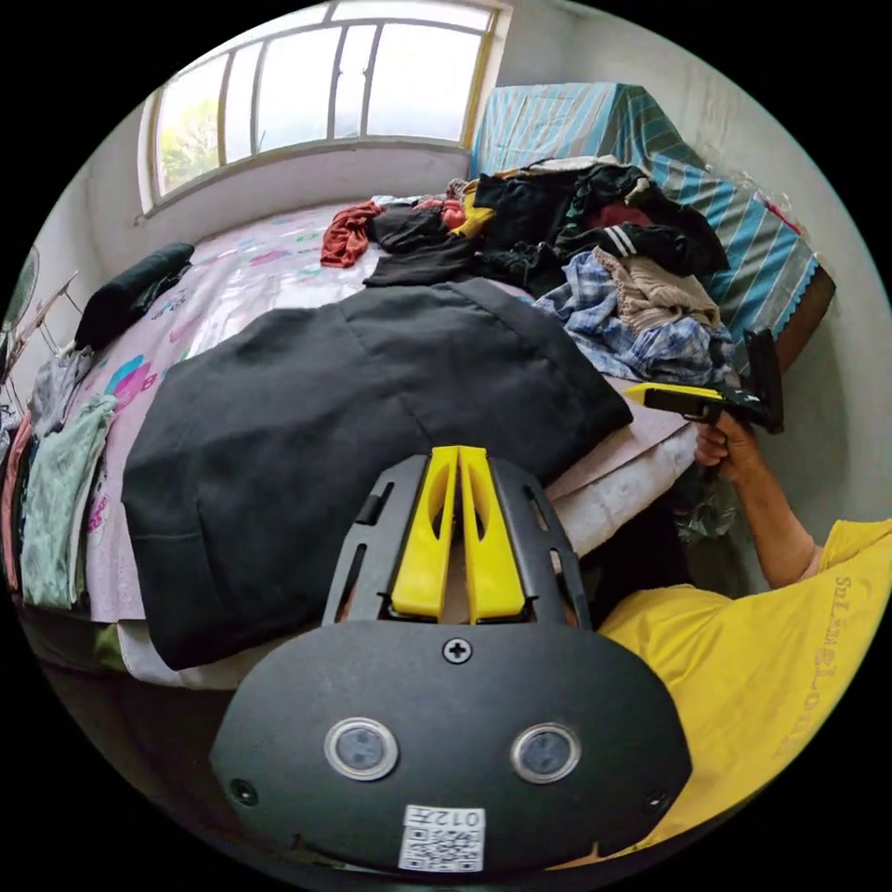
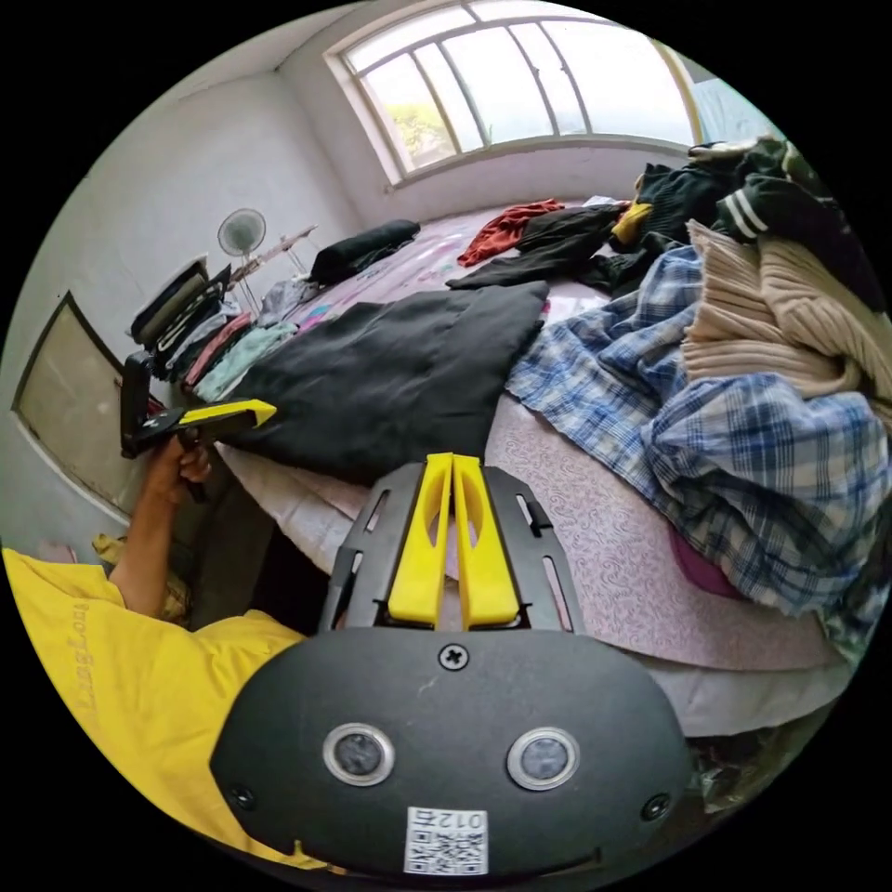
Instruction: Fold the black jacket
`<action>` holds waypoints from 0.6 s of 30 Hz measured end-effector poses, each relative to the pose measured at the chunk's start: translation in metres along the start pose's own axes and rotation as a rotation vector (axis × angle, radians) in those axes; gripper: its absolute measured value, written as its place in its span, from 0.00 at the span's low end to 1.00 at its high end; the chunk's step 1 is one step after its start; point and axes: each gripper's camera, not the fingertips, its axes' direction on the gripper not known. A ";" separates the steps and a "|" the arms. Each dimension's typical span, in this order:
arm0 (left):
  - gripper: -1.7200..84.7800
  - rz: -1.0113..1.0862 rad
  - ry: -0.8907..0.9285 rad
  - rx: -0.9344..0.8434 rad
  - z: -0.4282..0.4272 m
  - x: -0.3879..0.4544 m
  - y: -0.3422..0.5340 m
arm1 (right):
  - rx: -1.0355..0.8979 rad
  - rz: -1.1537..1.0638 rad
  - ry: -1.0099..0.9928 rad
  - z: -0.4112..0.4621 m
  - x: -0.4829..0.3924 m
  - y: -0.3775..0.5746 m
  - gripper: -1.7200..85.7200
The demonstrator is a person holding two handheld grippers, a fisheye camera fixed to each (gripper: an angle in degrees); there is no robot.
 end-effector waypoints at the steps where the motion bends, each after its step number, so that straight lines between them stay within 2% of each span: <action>1: 0.02 0.057 0.038 0.006 0.001 0.017 -0.010 | 0.011 0.015 -0.025 -0.004 0.002 0.004 0.02; 3: 0.02 0.136 0.063 -0.046 0.016 0.042 -0.027 | -0.012 0.011 -0.051 -0.001 0.000 0.008 0.02; 6: 0.02 0.244 0.092 -0.160 0.051 0.078 -0.041 | -0.068 0.005 0.019 0.012 -0.002 0.015 0.02; 8: 0.02 0.248 0.044 -0.232 0.067 0.088 -0.039 | -0.040 0.013 0.013 0.012 0.002 0.025 0.02; 9: 0.02 0.241 0.032 -0.181 0.062 0.088 -0.034 | -0.033 0.022 0.002 0.011 0.004 0.027 0.02; 14: 0.02 0.212 0.094 -0.159 0.022 0.077 -0.016 | -0.025 0.060 -0.004 -0.009 -0.001 0.023 0.02; 18: 0.02 0.145 -0.062 -0.058 -0.033 0.055 0.014 | 0.092 -0.030 -0.038 -0.024 -0.033 0.005 0.03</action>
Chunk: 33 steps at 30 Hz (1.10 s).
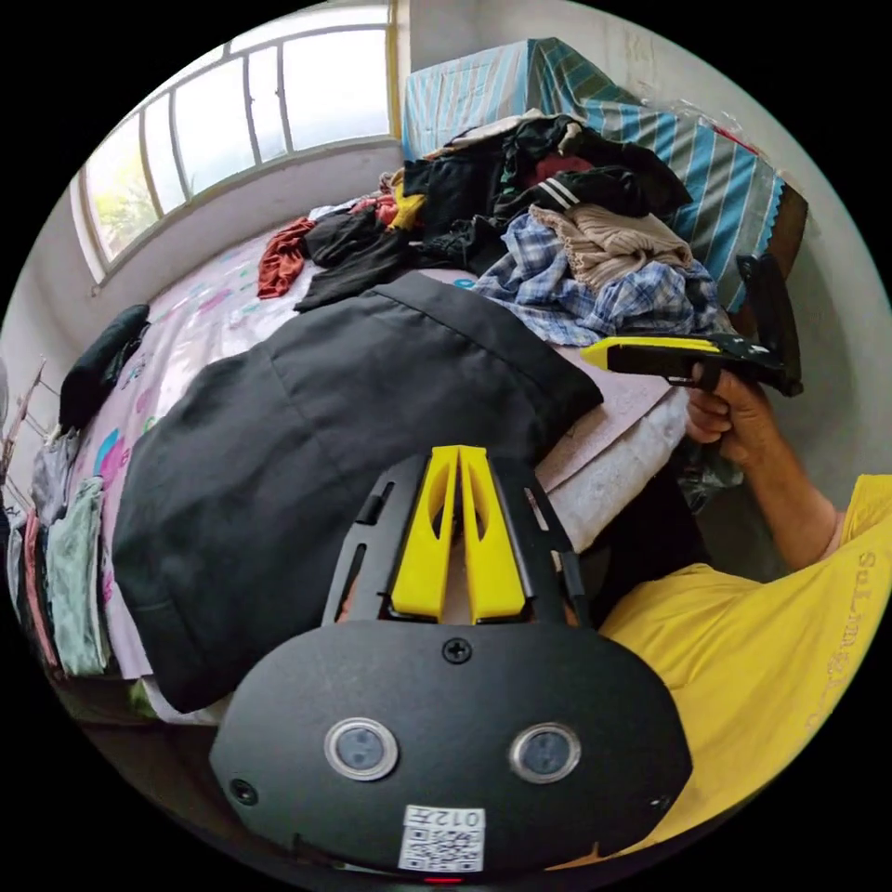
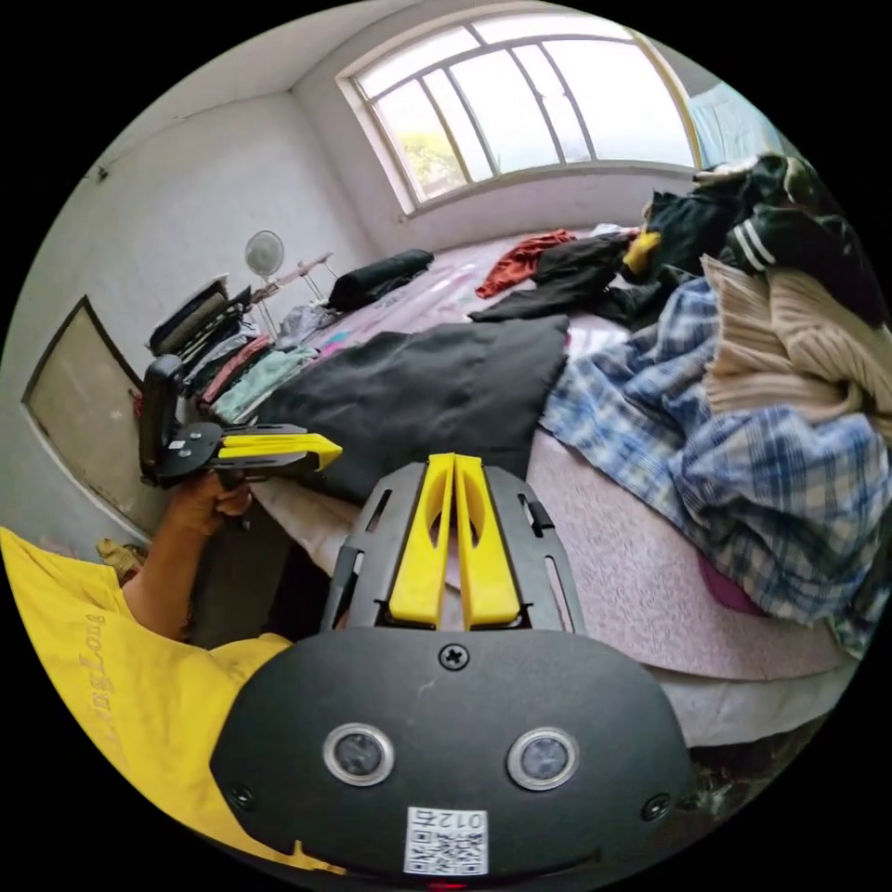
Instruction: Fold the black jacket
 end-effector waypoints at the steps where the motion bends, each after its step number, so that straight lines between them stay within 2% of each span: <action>1: 0.02 -0.037 -0.023 0.001 -0.003 -0.009 0.009 | -0.005 -0.023 -0.021 0.010 -0.009 -0.007 0.03; 6: 0.02 -0.121 0.010 -0.057 0.008 -0.035 0.045 | -0.200 -0.037 0.022 0.076 -0.027 -0.011 0.02; 11: 0.02 -0.133 0.063 -0.014 -0.016 -0.047 0.078 | -0.189 0.005 -0.037 0.079 -0.022 0.001 0.02; 14: 0.02 -0.206 -0.117 0.049 -0.065 -0.066 0.115 | -0.182 0.012 -0.054 0.080 -0.023 0.005 0.02; 17: 0.02 -0.420 -0.227 0.100 -0.119 -0.115 0.182 | -0.179 0.014 -0.060 0.082 -0.028 0.009 0.02; 19: 0.03 -0.626 -0.197 0.163 -0.156 -0.160 0.251 | -0.179 0.017 -0.067 0.083 -0.030 0.011 0.02; 21: 0.03 -0.750 -0.183 0.217 -0.177 -0.182 0.301 | -0.179 0.021 -0.073 0.084 -0.033 0.013 0.02; 24: 0.03 -0.867 -0.058 0.316 -0.187 -0.208 0.365 | -0.179 0.018 -0.068 0.086 -0.040 0.017 0.02; 29: 0.03 -0.883 0.185 0.387 -0.159 -0.224 0.394 | -0.178 0.013 -0.062 0.090 -0.055 0.024 0.02; 30: 0.03 -0.879 0.193 0.379 -0.151 -0.224 0.393 | -0.179 0.014 -0.065 0.091 -0.056 0.024 0.02; 33: 0.02 -0.855 0.068 0.305 -0.149 -0.216 0.387 | -0.188 0.014 -0.068 0.093 -0.064 0.027 0.02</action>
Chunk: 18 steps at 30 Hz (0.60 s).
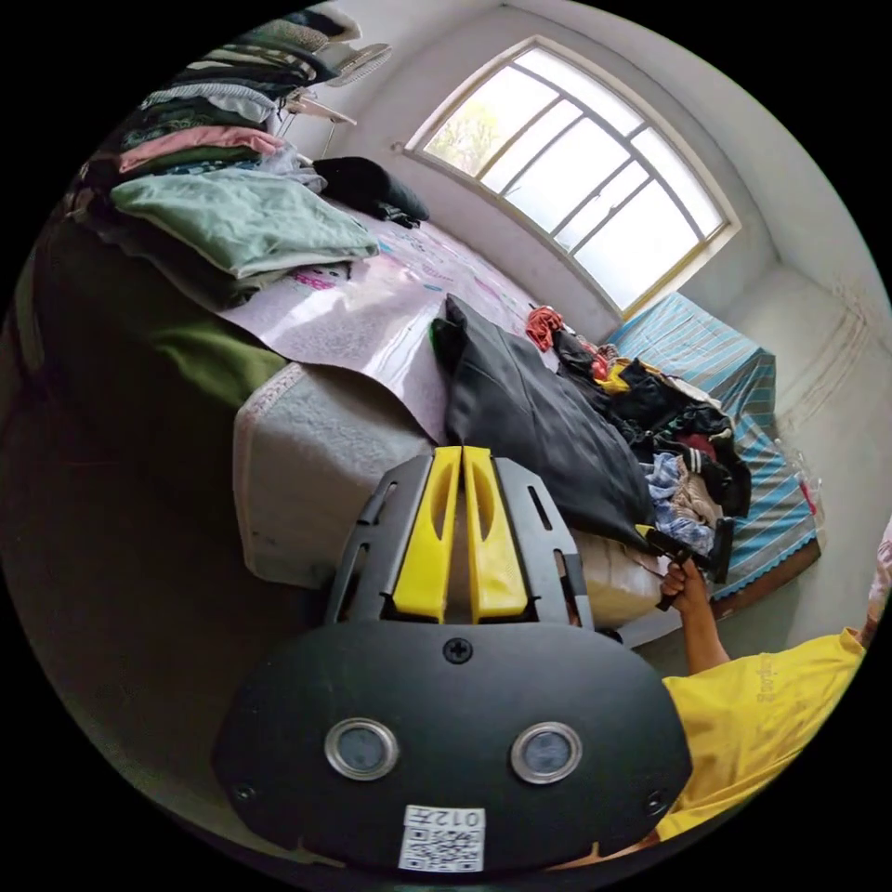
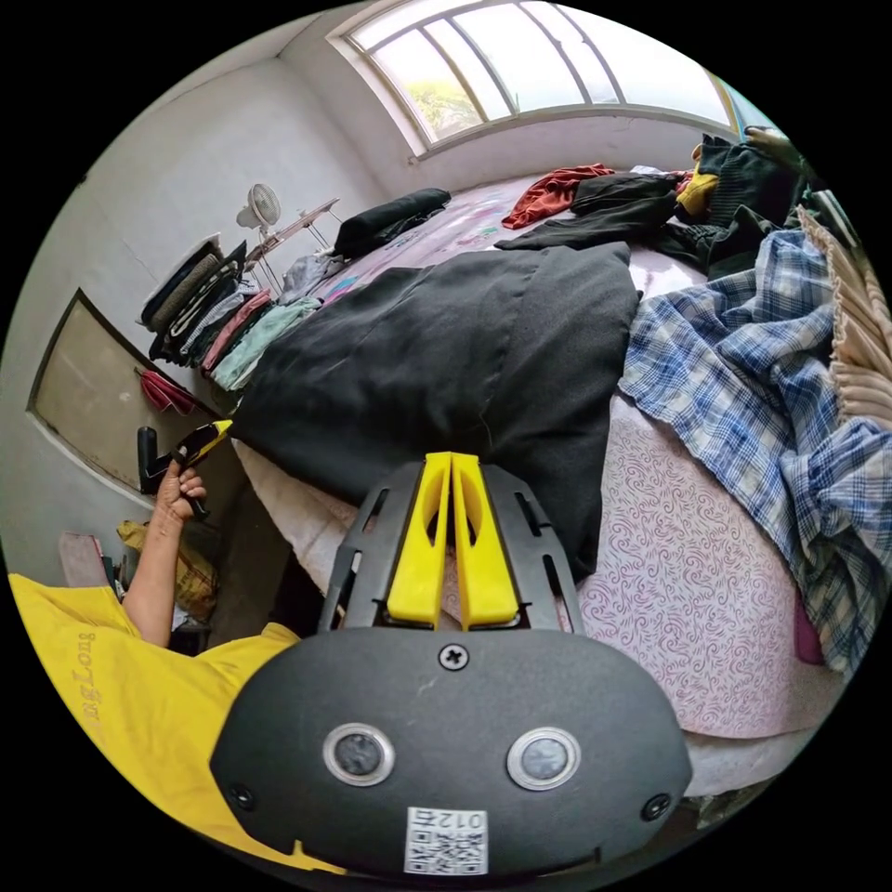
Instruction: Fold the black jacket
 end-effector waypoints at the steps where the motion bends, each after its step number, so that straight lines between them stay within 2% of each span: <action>1: 0.02 0.012 -0.015 -0.015 0.001 0.004 0.000 | -0.002 -0.007 0.012 0.002 -0.006 0.001 0.02; 5: 0.03 0.019 -0.037 -0.029 -0.010 0.021 -0.001 | -0.041 -0.065 0.086 0.002 -0.036 0.001 0.03; 7: 0.04 0.070 -0.204 0.132 -0.050 0.055 0.008 | -0.004 -0.174 0.156 -0.007 -0.064 0.006 0.03; 9: 0.06 0.184 -0.268 0.196 -0.062 0.095 0.013 | 0.038 -0.294 0.217 -0.012 -0.093 0.015 0.04; 11: 0.07 0.335 -0.252 0.116 -0.041 0.143 0.009 | 0.050 -0.420 0.257 -0.005 -0.123 0.026 0.07; 14: 0.09 0.596 -0.139 -0.103 0.038 0.229 0.020 | -0.006 -0.544 0.229 0.018 -0.152 0.032 0.11; 16: 0.10 0.769 -0.191 -0.209 0.098 0.288 0.043 | -0.018 -0.590 0.202 0.026 -0.165 0.036 0.12; 18: 0.11 0.864 -0.202 -0.244 0.128 0.321 0.060 | -0.012 -0.627 0.218 0.031 -0.174 0.040 0.12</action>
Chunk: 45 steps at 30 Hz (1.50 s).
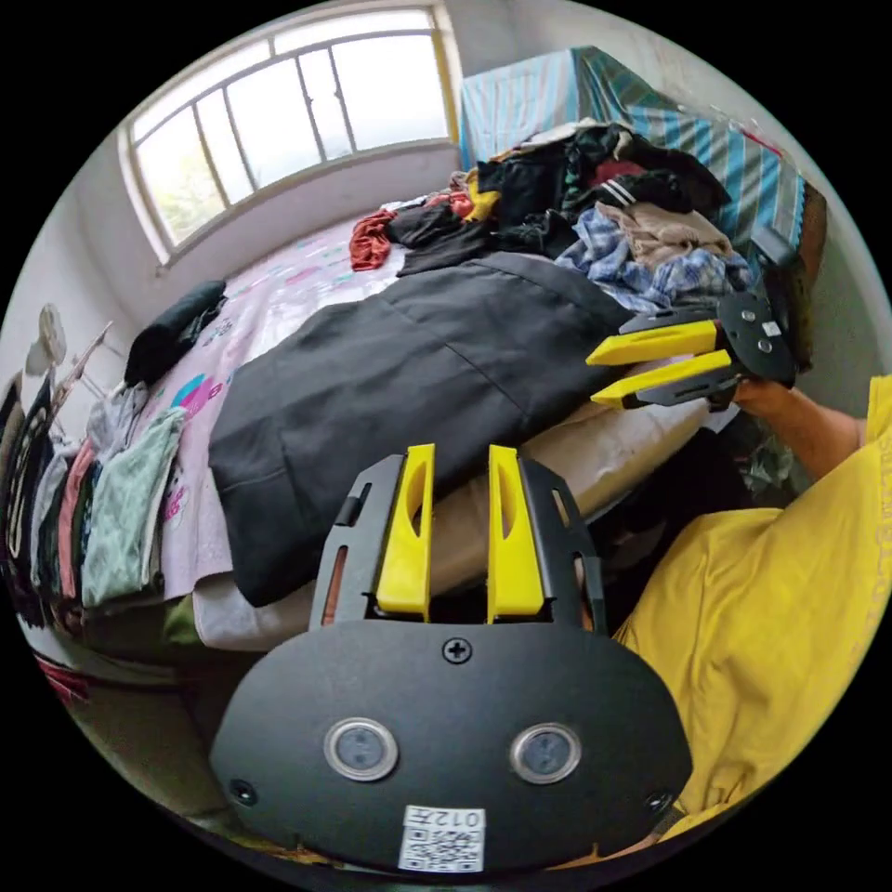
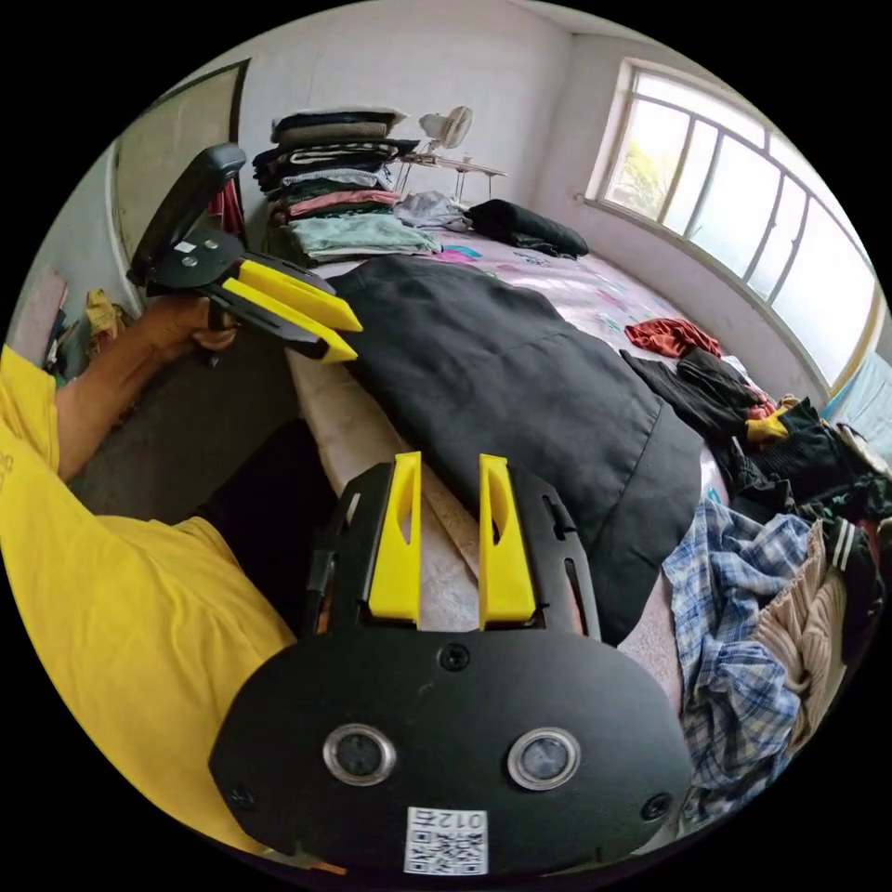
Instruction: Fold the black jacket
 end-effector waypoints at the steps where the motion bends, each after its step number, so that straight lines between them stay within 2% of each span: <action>1: 0.11 0.047 0.005 0.000 0.010 0.018 -0.011 | -0.009 -0.019 0.027 0.003 -0.005 0.000 0.12; 6: 0.12 0.122 0.007 -0.012 0.040 0.061 -0.038 | -0.066 -0.094 0.095 0.025 -0.011 0.005 0.10; 8: 0.12 0.128 0.001 -0.024 0.053 0.072 -0.043 | -0.072 -0.088 0.122 0.033 -0.006 0.005 0.06; 10: 0.12 0.148 -0.057 -0.034 0.071 0.088 -0.049 | -0.053 -0.077 0.140 0.033 0.001 0.004 0.04; 17: 0.10 0.169 -0.133 -0.037 0.118 0.110 -0.062 | 0.018 0.141 -0.024 0.024 0.062 0.015 0.03; 23: 0.09 0.212 -0.084 -0.101 0.168 0.109 -0.051 | -0.064 0.151 -0.112 0.029 0.110 0.035 0.06; 26: 0.10 0.075 0.036 -0.003 0.169 0.065 -0.029 | 0.007 0.299 -0.138 0.008 0.167 0.058 0.07; 28: 0.11 -0.129 0.087 0.091 0.170 0.002 -0.001 | 0.062 0.433 -0.136 -0.004 0.215 0.076 0.08; 32: 0.14 -0.419 0.056 0.093 0.194 -0.108 0.045 | 0.129 0.744 -0.284 -0.003 0.342 0.116 0.13; 34: 0.17 -0.558 0.152 0.026 0.230 -0.178 0.070 | 0.133 0.857 -0.371 0.012 0.391 0.132 0.15; 38: 0.20 -0.699 0.284 -0.020 0.291 -0.251 0.103 | 0.111 1.036 -0.615 0.059 0.466 0.159 0.17; 41: 0.22 -0.753 0.413 -0.110 0.354 -0.289 0.119 | 0.033 1.088 -0.661 0.090 0.490 0.169 0.18; 45: 0.23 -0.781 0.612 -0.123 0.427 -0.321 0.128 | -0.034 1.093 -0.694 0.117 0.512 0.170 0.17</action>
